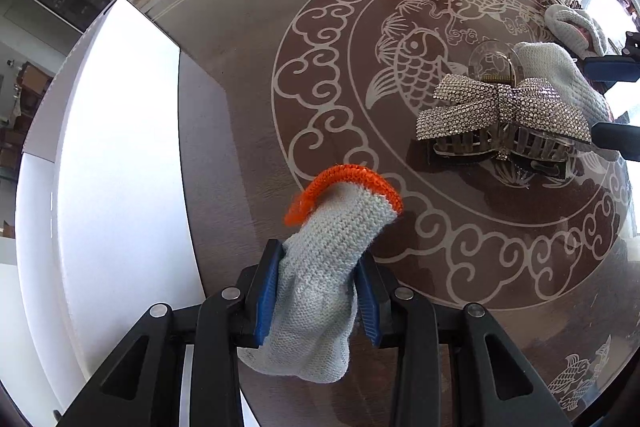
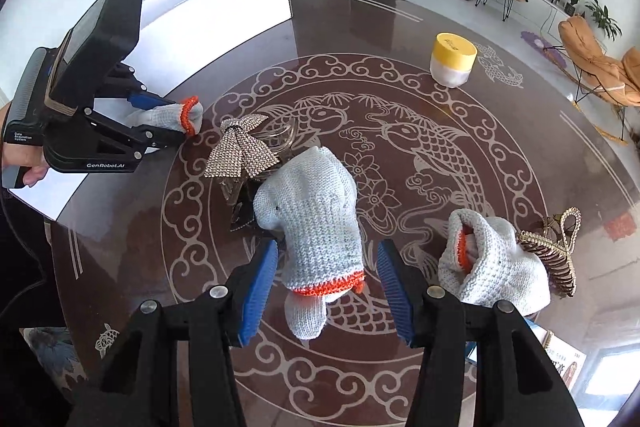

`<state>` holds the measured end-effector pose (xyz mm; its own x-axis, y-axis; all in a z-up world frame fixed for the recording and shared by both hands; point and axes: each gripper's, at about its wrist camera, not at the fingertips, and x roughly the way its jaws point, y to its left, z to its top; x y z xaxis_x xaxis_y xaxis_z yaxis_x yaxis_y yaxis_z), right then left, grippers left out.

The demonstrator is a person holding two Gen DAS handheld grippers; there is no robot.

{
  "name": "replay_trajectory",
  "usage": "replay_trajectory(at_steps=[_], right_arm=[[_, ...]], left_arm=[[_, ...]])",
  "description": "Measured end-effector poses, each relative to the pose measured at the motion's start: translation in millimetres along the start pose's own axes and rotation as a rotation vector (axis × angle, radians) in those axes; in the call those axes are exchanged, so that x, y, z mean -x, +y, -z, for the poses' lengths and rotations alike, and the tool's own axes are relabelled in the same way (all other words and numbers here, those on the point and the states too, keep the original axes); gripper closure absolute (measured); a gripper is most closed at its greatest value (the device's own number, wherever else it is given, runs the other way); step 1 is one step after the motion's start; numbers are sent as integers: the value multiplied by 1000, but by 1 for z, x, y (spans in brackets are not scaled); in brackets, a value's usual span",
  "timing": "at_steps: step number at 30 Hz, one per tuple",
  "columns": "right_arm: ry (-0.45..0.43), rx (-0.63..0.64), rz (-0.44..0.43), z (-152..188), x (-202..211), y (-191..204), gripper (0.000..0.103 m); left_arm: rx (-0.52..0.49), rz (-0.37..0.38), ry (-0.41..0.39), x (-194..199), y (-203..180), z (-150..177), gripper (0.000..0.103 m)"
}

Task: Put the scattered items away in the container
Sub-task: 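Grasp a white glove with the left gripper while the right gripper grasps another glove, then lift both gloves and carry them toward the white container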

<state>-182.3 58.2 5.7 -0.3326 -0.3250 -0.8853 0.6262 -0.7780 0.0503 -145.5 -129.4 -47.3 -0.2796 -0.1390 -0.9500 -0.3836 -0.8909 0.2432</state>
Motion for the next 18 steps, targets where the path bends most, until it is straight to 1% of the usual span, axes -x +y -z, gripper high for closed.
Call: replay_trajectory(at_steps=[3, 5, 7, 8, 9, 10, 12, 14, 16, 17, 18], right_arm=[[-13, 18, 24, -4, -12, 8, 50], [-31, 31, 23, -7, -19, 12, 50], [-25, 35, 22, -8, -24, 14, 54], [-28, 27, 27, -7, -23, 13, 61], [-31, 12, 32, -6, -21, 12, 75], [-39, -12, 28, -3, -16, 10, 75], [-49, -51, 36, 9, -5, 7, 75], [-69, -90, 31, 30, 11, 6, 75], [-106, -151, 24, 57, 33, 4, 75], [-126, -183, 23, 72, 45, 4, 75], [-148, -210, 26, 88, 56, 3, 75]], left_arm=[[3, 2, 0, -2, 4, -1, 66], [1, 2, -2, -7, 12, -9, 66], [-1, 2, -4, -9, 17, -10, 66], [-2, 0, -6, -8, 19, -11, 66], [-6, -4, -9, -6, 16, -6, 66], [-10, -10, -11, -5, 15, -4, 66], [-15, -14, -11, 2, 9, 9, 67], [-20, -7, -12, 10, 1, 24, 68], [-32, 5, -19, 17, -4, 34, 68], [-37, 12, -25, 26, 4, 49, 68], [-42, 21, -36, 33, -1, 54, 68]])
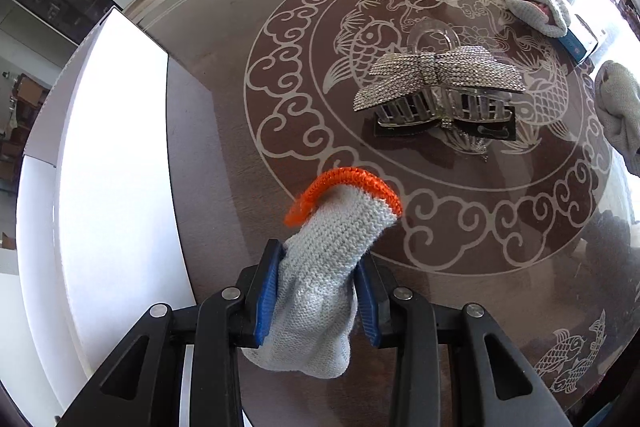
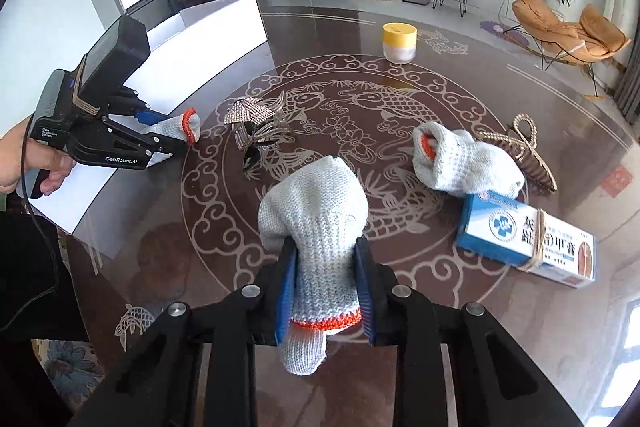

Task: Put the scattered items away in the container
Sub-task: 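Lift both gloves and carry them toward the white container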

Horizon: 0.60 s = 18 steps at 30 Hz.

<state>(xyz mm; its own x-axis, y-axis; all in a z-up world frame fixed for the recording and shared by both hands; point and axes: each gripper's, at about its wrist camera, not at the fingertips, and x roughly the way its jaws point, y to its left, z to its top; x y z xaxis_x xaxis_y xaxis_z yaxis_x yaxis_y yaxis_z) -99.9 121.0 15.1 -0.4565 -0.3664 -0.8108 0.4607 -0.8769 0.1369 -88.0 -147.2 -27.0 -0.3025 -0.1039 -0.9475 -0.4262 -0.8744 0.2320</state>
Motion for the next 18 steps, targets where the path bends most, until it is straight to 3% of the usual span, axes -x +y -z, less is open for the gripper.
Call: replay_trajectory(at_steps=[5, 6, 9, 11, 15, 18], right_arm=[[-130, -122, 20, 60, 47, -11, 75], [-148, -151, 8, 68, 50, -11, 75], [-151, -185, -23, 74, 48, -5, 75], [-146, -145, -9, 69, 44, 6, 75], [-140, -96, 73, 70, 34, 14, 71], [-99, -98, 98, 75, 20, 10, 57]], left_arm=[[14, 75, -83, 41, -40, 24, 68], [27, 93, -102, 42, -51, 14, 68], [44, 92, -171, 60, -87, 24, 68], [101, 108, -193, 63, -119, 14, 68], [228, 155, -192, 33, -130, -1, 66], [243, 166, -178, 17, -128, -6, 50]])
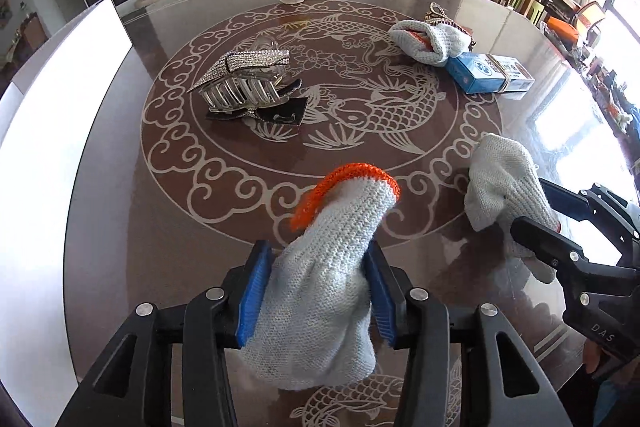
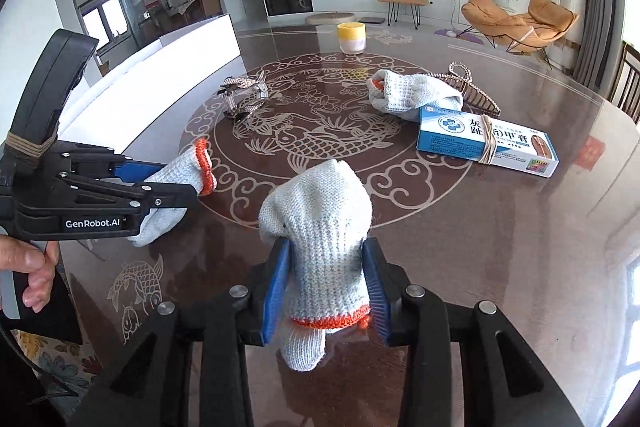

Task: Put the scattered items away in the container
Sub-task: 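Lift both gloves and carry them toward the white container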

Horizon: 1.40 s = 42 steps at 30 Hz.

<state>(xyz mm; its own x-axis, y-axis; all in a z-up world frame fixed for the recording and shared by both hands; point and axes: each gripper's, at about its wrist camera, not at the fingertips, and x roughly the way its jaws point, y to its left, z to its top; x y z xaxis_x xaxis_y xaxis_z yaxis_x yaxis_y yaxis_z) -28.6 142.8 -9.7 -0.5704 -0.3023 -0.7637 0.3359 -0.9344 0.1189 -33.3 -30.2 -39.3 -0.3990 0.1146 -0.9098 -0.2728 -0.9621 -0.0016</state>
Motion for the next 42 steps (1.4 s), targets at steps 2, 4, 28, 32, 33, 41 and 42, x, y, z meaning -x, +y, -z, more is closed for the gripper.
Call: replay_trajectory(at_steps=[2, 4, 28, 32, 33, 41, 42], right_arm=[[11, 2, 4, 1, -5, -2, 53], [17, 9, 11, 0, -10, -1, 50], [25, 62, 46, 6, -25, 7, 46], [14, 16, 0, 4, -23, -2, 46], [9, -4, -13, 4, -22, -4, 46], [2, -34, -41, 4, -22, -6, 46], [3, -28, -34, 4, -22, -4, 46]], left_arm=[[-25, -15, 4, -3, 0, 0, 43], [-54, -16, 5, -7, -5, 1, 37], [23, -22, 4, -20, 7, 8, 0], [25, -22, 4, -20, 7, 9, 0], [26, -21, 8, -19, 7, 9, 0], [34, -20, 22, -18, 7, 8, 0], [34, -20, 19, -19, 7, 8, 0]])
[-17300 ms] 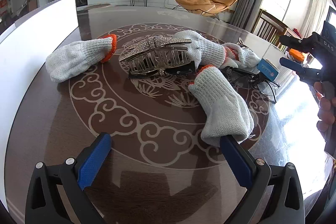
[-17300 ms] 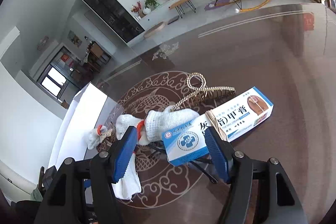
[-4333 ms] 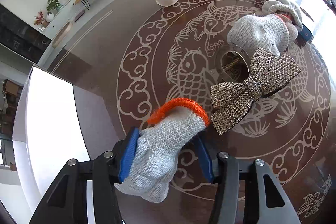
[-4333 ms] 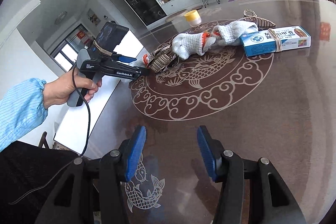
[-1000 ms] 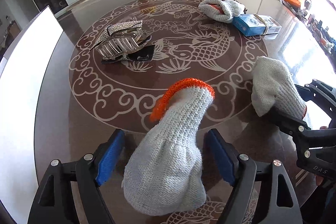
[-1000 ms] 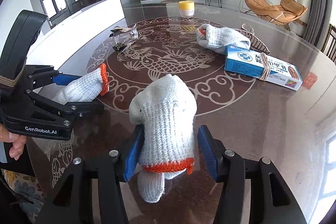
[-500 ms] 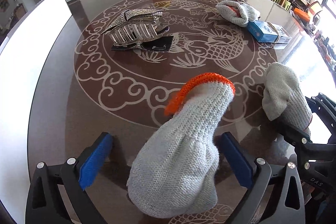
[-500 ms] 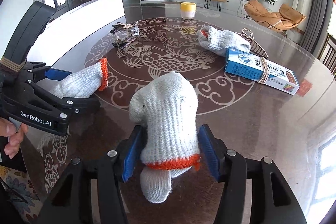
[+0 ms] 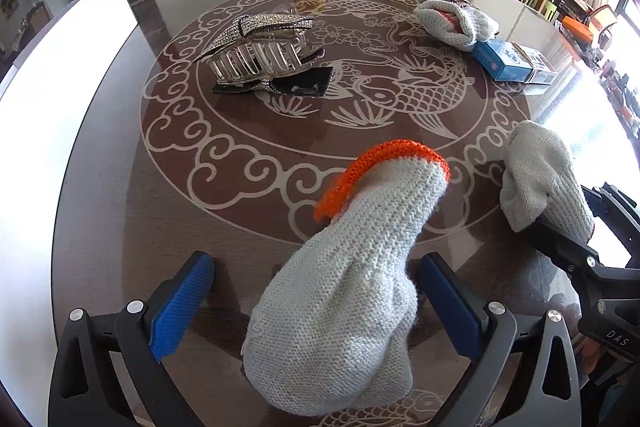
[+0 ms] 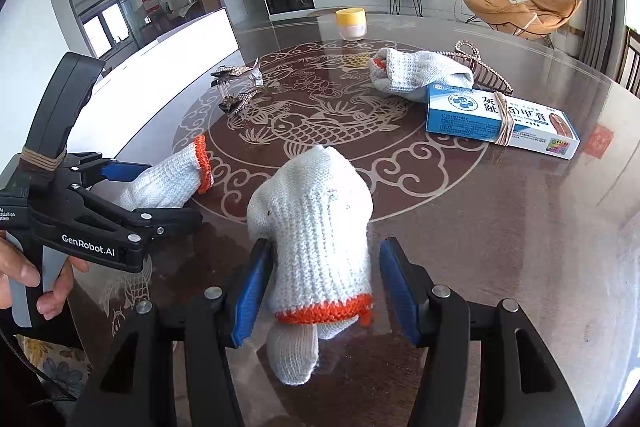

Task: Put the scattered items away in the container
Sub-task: 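Lift both gloves and carry them toward the white container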

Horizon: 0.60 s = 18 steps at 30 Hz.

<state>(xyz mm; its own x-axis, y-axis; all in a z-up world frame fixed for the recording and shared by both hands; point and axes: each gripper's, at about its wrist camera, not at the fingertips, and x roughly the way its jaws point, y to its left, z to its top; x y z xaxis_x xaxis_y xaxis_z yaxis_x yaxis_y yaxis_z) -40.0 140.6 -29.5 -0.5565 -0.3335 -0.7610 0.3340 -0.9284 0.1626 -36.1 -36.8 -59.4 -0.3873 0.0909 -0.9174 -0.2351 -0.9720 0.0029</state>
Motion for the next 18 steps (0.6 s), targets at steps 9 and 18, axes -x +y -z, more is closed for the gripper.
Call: replay_trajectory(at_steps=[9, 18], right_arm=[[15, 61, 73, 1, -4, 13, 46], [17, 44, 47, 0, 1, 6, 70]], left_arm=[[-10, 4, -8, -1, 0, -1, 0], [-37, 35, -35, 13, 6, -1, 71]])
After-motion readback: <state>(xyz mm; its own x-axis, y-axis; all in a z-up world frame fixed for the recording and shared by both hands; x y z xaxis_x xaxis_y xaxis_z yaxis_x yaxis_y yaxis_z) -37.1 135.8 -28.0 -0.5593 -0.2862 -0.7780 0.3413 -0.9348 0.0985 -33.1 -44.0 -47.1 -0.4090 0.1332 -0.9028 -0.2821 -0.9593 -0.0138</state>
